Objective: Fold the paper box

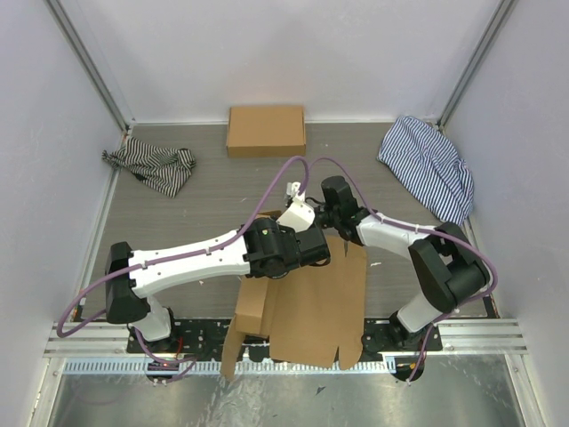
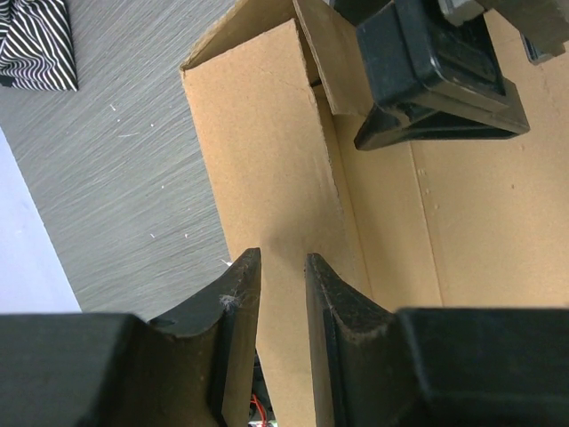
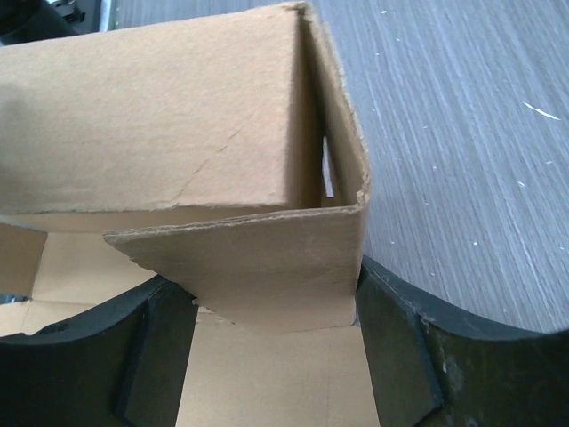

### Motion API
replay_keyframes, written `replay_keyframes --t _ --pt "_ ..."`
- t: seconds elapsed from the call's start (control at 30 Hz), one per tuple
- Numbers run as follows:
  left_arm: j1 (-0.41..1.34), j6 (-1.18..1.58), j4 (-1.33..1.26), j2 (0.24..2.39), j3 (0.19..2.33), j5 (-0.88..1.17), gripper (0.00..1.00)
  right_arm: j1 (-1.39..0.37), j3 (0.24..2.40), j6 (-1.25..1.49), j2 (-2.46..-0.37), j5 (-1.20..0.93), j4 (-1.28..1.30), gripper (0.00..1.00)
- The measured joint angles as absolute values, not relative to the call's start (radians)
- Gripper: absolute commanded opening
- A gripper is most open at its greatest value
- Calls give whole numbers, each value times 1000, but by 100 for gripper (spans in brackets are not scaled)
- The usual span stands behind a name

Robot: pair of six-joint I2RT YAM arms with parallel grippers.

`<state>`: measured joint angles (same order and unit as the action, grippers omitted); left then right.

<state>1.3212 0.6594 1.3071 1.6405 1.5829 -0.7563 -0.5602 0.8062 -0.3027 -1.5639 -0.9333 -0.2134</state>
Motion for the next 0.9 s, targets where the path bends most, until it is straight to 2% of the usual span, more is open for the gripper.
replay_keyframes --t 0.13,0.53,0.8,0.9 --pt "1321 665 1307 1641 1583 -757 34 -564 789 -241 -1564 -889 -278 61" --pt "1299 669 1306 1637 1583 -792 36 -585 702 -47 -1564 -710 -529 58" --pt "1171 564 1205 1637 1582 -800 36 -586 684 3 -1559 -551 -579 57" --pt "1105 509 1136 1637 1562 -794 36 -586 677 15 -1550 -529 -583 59"
